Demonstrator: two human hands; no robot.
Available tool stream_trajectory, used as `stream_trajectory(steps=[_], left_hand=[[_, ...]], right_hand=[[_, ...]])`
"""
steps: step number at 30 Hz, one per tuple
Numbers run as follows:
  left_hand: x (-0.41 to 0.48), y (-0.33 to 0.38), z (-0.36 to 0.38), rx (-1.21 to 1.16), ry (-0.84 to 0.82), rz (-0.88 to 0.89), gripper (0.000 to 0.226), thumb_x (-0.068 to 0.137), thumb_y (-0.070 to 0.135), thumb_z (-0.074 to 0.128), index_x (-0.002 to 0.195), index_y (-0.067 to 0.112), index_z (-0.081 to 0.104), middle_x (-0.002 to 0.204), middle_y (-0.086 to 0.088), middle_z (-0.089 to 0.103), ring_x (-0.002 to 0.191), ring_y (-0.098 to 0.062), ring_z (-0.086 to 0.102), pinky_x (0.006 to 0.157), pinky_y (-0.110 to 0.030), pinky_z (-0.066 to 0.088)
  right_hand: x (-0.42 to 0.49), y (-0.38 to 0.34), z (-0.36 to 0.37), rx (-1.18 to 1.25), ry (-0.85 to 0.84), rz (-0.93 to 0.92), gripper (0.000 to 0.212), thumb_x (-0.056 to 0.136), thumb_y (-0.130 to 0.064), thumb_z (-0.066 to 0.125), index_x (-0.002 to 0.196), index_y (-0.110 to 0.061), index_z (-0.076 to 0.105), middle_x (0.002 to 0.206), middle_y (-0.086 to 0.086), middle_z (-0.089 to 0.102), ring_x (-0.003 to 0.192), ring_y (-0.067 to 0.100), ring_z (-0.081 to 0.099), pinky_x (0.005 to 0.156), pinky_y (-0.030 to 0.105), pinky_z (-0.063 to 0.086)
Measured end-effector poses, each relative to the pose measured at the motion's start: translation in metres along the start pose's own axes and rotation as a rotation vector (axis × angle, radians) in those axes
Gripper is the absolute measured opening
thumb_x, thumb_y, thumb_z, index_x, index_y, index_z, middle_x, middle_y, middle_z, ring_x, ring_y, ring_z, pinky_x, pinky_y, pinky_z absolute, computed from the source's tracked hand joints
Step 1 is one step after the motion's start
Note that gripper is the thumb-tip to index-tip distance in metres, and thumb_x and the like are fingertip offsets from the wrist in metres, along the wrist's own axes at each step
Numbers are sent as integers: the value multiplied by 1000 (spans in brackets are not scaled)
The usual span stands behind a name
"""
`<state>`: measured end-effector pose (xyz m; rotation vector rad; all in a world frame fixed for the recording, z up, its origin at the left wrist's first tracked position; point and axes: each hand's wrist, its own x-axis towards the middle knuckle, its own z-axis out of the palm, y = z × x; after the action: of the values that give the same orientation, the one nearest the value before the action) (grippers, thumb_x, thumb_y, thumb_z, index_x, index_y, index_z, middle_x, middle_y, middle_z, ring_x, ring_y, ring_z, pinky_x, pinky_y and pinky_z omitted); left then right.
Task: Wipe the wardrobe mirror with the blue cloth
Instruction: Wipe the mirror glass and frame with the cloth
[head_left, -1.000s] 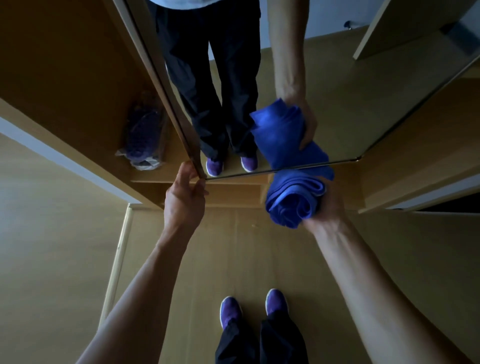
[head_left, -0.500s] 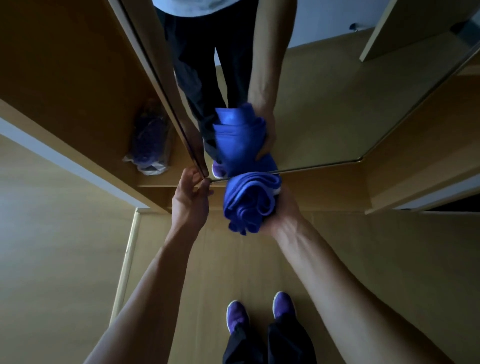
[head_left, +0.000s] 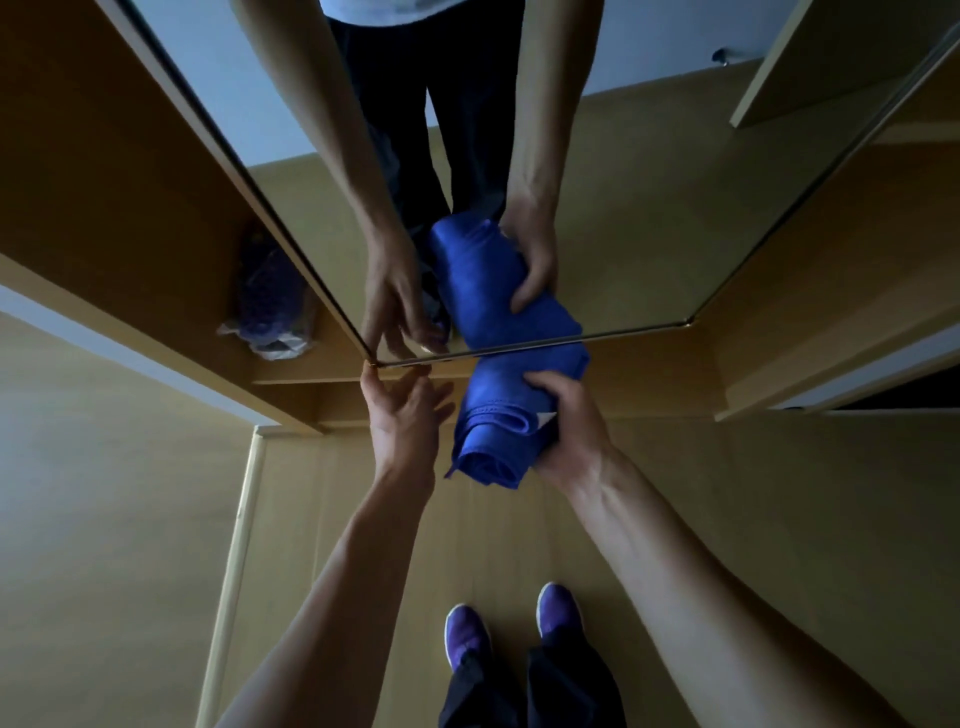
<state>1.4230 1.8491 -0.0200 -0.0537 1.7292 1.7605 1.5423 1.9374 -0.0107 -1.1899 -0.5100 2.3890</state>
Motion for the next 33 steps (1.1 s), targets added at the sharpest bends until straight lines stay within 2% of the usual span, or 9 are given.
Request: stream_trajectory(steps=[3,6,9,13,17,21,26,30,33], left_hand=[[-3,0,13,-14,-7,-47,66,104,4,50,159,18,18,122,-9,69,92,-24,74,88,-41,61],[-2,0,23,-15,-27,-71,53,104,6,51,152,14,30,127,-12,67,89,-19,77,81,-34,63],[-5,0,35,-46,-66,-106,43,104,7,52,145,13,40,128,-12,67,97,-22,77,86,-37,62],[-15,-5,70,-185,-155,-271,37,101,1,53,137,5,53,125,-18,71,98,-28,74,92,-43,58],[-20,-2,87,-306,-254,-472,49,89,3,60,137,-9,55,126,-25,66,107,-34,65,93,-43,55],[-14,1,86,-303,-200,-402,31,92,-3,51,118,-3,68,122,-16,71,120,-29,67,109,-41,50],[-16,-1,96,-342,-141,-360,31,91,-8,44,115,-5,65,122,-18,73,104,-27,75,93,-37,57],[-22,2,105,-373,-134,-389,29,93,-6,43,114,-2,62,117,-18,71,103,-28,75,88,-35,58],[-27,6,106,-366,-187,-501,29,90,1,46,107,-5,68,112,-19,75,93,-29,77,75,-35,63]], right_hand=[[0,-14,-12,27,17,-30,30,94,-14,50,115,1,66,103,18,67,85,33,68,82,43,54],[-2,-40,-39,102,66,-97,30,94,-15,48,114,-2,65,101,14,67,81,30,69,71,36,59],[0,-59,-60,140,107,-182,26,93,-14,48,114,-6,62,95,8,68,76,26,69,65,34,58],[6,-50,-54,96,51,-114,26,91,-15,48,109,-3,63,95,11,66,80,28,67,72,38,56],[9,-40,-42,-12,-5,-2,37,88,-20,51,113,4,65,107,21,64,95,37,62,87,46,50],[4,-61,-61,75,-15,-75,28,90,-14,50,108,-1,67,97,15,67,84,32,66,78,42,56],[-4,-92,-96,184,52,-190,17,93,-13,47,90,-10,64,77,4,65,65,21,66,59,32,57],[-1,-76,-84,170,24,-143,19,92,-12,49,103,-5,62,89,8,65,77,25,65,71,37,55],[1,-55,-65,86,-4,-57,27,89,-13,54,111,-5,68,103,15,70,87,31,69,83,44,54]])
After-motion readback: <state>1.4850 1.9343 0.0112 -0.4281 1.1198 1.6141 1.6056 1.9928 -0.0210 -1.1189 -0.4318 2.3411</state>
